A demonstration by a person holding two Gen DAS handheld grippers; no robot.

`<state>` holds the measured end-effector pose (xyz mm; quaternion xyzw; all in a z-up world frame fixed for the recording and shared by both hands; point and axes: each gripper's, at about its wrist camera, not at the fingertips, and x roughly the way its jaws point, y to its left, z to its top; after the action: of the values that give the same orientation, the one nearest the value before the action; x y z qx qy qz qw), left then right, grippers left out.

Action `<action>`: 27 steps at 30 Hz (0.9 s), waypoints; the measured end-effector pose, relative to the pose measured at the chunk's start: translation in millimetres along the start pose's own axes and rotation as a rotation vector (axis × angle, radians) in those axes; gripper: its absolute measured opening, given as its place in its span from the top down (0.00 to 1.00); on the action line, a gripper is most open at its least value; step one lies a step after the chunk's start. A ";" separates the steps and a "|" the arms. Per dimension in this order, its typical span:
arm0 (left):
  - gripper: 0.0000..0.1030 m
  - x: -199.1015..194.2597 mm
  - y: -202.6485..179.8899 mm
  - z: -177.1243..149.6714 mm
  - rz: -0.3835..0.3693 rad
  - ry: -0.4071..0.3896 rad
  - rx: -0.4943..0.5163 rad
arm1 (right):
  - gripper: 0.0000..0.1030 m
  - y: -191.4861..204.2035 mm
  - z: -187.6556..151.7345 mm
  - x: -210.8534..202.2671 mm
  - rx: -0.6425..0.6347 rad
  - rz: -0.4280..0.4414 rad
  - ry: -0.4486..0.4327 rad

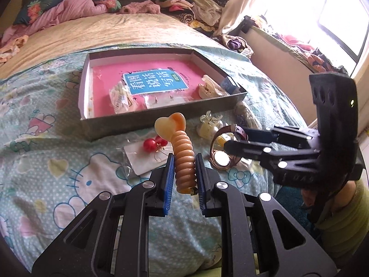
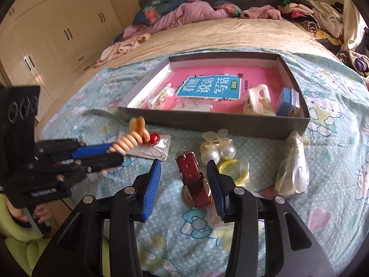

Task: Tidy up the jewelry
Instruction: 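Grasp the red watch strap with the right gripper while the left grasps the orange coiled hair tie, then carry the strap into the box with the right gripper while the left drops the hair tie there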

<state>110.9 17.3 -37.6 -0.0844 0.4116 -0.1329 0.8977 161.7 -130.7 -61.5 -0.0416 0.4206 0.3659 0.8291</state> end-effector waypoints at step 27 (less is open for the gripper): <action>0.90 -30.7 32.1 52.1 0.029 -0.135 -0.040 | 0.84 0.2 42.9 -51.2 -0.020 -0.007 -0.193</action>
<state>136.8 59.5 9.7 -0.1050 0.3541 -0.1055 0.9233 170.8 -143.7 3.4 -0.0161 0.3348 0.3696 0.8666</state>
